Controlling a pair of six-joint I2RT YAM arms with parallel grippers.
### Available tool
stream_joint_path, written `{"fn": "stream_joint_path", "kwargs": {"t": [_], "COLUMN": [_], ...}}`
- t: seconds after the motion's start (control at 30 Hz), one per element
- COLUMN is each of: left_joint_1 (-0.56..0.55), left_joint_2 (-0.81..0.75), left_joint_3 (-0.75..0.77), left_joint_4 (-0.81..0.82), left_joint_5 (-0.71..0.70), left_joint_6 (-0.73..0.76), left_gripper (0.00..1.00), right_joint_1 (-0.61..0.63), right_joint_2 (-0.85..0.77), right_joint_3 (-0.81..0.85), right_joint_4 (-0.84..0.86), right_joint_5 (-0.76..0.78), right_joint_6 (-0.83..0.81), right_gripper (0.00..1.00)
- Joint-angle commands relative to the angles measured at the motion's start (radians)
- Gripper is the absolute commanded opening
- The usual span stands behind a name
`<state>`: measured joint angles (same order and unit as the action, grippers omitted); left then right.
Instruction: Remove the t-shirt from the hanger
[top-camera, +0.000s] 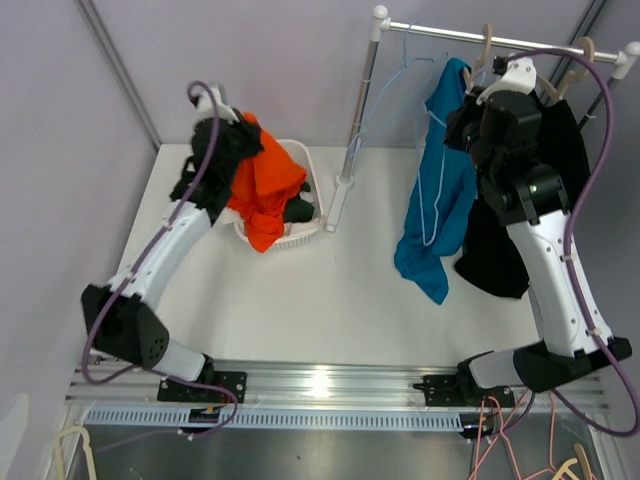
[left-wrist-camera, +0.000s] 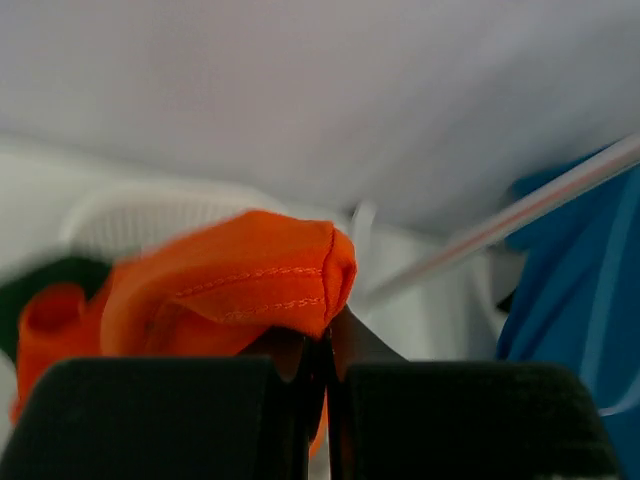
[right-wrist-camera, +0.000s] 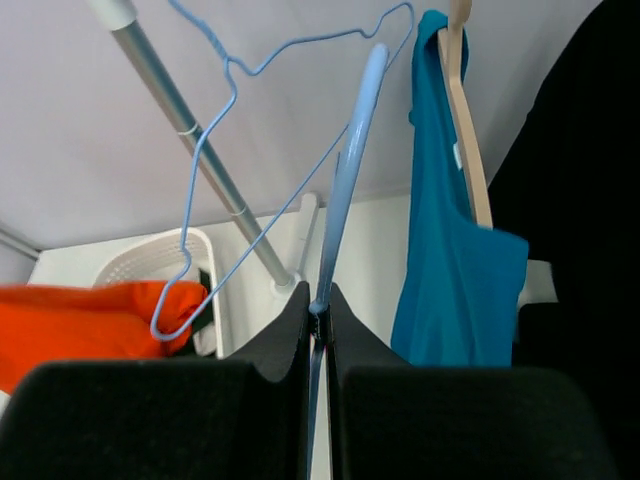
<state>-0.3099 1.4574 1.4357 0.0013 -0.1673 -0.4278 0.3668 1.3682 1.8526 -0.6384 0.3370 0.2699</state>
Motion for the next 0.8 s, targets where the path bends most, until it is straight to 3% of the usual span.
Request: {"fn": "stream_joint_path", "kwargs": {"t": [0.0, 0.17, 0.37, 0.43, 0.47, 0.5, 0.53, 0.77], "left_joint_1": [-0.031, -0.031, -0.012, 0.000, 0.003, 0.003, 0.002, -0.035], "left_joint_2": [0.059, 0.286, 0.373, 0.379, 0.370, 0.351, 0.301, -0.024], "left_joint_3": [-0.142, -0.216, -0.275, -0.249, -0.247, -0.245, -0.247, -0.264], "left_joint_4": [-0.132, -0.164, -0.081, -0.106, -0.113, -0.127, -0.135, -0.273], "left_joint_5": [-0.097, 0.078, 0.176, 0.219, 0.230, 0.229, 0.224, 0.172], "left_joint_6": [-0.242, -0.396, -0.442, -0.430, -0.411, -0.401, -0.387, -0.322], "left_gripper": [0.01, 0.01, 0.05, 0.25, 0.43, 0.84, 0.99, 0.99], "right_joint_1": [-0.008, -0.008, -0.017, -0.017, -0.017, -0.017, -0.017, -0.017], "right_joint_2": [0.078, 0.170, 0.360, 0.405, 0.422, 0.446, 0.454, 0.491], "right_joint_3": [0.135, 0.230, 0.511, 0.598, 0.618, 0.629, 0.628, 0.603], "right_joint_4": [-0.010, 0.009, -0.044, -0.056, -0.067, -0.066, -0.061, 0.040], "right_joint_5": [0.049, 0.060, 0.091, 0.115, 0.122, 0.128, 0.137, 0.172], "right_joint_6": [-0.060, -0.101, -0.178, -0.190, -0.198, -0.201, -0.205, -0.259], "right_gripper": [0.00, 0.00, 0.00, 0.00, 0.00, 0.00, 0.00, 0.00]}}
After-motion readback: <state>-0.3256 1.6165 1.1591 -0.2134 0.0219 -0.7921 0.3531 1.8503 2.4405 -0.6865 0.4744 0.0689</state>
